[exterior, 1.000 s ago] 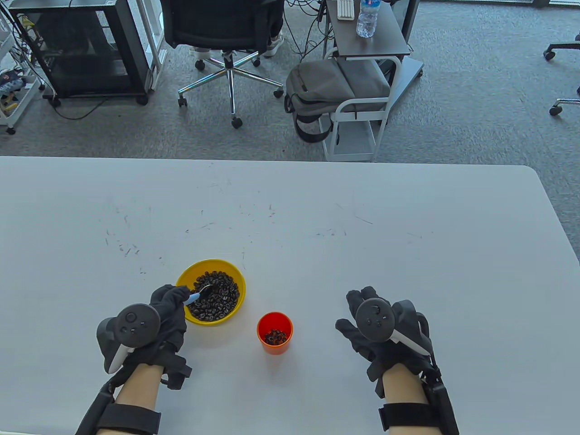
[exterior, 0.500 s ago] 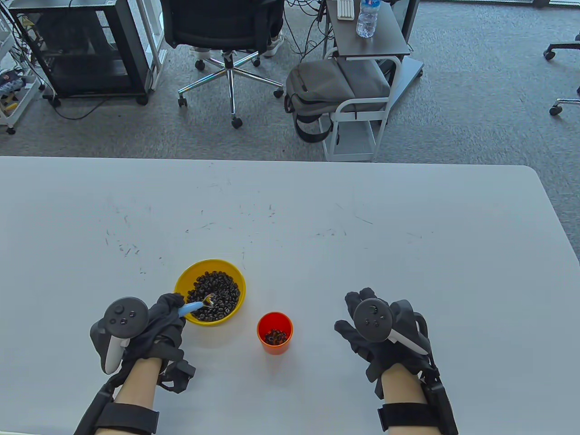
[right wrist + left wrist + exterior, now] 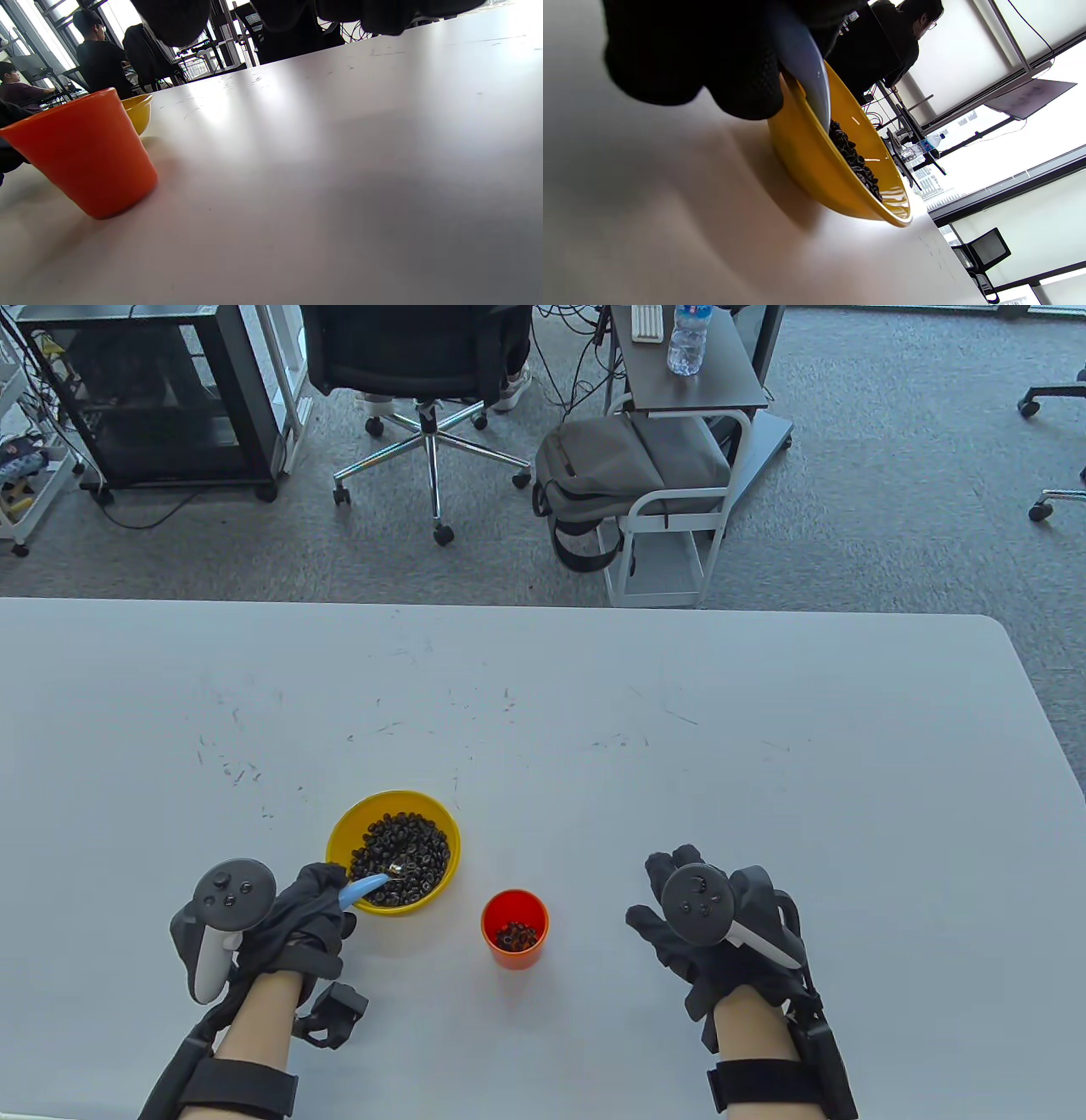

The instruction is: Scoop coffee beans into a cup using a baby spoon

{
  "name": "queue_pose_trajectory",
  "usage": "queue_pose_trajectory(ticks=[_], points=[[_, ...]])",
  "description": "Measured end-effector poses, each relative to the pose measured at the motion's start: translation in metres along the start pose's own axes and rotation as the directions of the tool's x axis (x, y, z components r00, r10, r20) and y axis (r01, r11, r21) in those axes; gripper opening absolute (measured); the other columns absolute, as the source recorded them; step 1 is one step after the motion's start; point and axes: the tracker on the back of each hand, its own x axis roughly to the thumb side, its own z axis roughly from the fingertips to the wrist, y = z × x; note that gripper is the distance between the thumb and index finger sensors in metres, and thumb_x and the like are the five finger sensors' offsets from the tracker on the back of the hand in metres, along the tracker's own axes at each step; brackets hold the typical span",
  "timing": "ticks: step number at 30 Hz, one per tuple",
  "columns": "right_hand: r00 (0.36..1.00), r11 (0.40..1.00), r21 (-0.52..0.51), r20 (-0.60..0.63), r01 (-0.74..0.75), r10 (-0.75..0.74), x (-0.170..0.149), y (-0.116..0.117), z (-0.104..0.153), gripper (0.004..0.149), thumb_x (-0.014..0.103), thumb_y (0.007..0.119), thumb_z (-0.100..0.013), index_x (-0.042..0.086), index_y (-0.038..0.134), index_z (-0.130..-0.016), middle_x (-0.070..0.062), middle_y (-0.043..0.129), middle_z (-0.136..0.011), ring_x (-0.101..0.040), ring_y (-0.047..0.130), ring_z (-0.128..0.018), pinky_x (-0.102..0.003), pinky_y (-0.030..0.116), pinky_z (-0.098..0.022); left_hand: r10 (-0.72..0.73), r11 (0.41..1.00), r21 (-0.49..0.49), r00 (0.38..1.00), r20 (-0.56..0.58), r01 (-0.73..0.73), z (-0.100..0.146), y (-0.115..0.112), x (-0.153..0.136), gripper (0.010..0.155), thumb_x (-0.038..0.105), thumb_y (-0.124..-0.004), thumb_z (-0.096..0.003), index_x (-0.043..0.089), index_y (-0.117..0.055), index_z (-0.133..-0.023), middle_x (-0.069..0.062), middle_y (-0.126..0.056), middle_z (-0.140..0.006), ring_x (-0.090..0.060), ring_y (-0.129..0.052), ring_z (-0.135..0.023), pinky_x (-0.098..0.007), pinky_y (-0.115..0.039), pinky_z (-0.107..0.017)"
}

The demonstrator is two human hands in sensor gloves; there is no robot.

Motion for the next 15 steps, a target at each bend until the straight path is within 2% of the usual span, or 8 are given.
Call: queue_pose_trajectory(ticks=[8,15], points=[[1.000,1.000,0.004,0.000,0.002,-0.002,-0.0002,0.0002,-0.0002,0.072,0.052,0.062,-0.061,0.001,0.043,-0.110,-0.038,0.039,-0.110,-0.063,0.053,-0.090,-0.071,0.053,-0.063,0.059,0.998,-0.002,0.998,-0.034,-0.059,0.0012,-0.0004,-0.0009,0.046,0.007,-0.059,-0.0580,-0.004,-0.062,-0.102,-0.041,-0.072,-0.088,-0.040,-0.095,-0.059,-0.055,-0.086,-0.044],[1.000,1.000,0.005,-0.001,0.007,-0.007,-0.0006,0.0001,-0.0001,0.072,0.052,0.062,-0.061,0.001,0.043,-0.110,-0.038,0.039,-0.110,-0.063,0.053,-0.090,-0.071,0.053,-0.063,0.139,0.990,0.038,0.989,-0.055,-0.137,0.0036,0.0048,-0.0025,0.046,0.007,-0.058,-0.0575,-0.005,-0.061,-0.102,-0.040,-0.072,-0.088,-0.039,-0.095,-0.059,-0.055,-0.086,-0.044]])
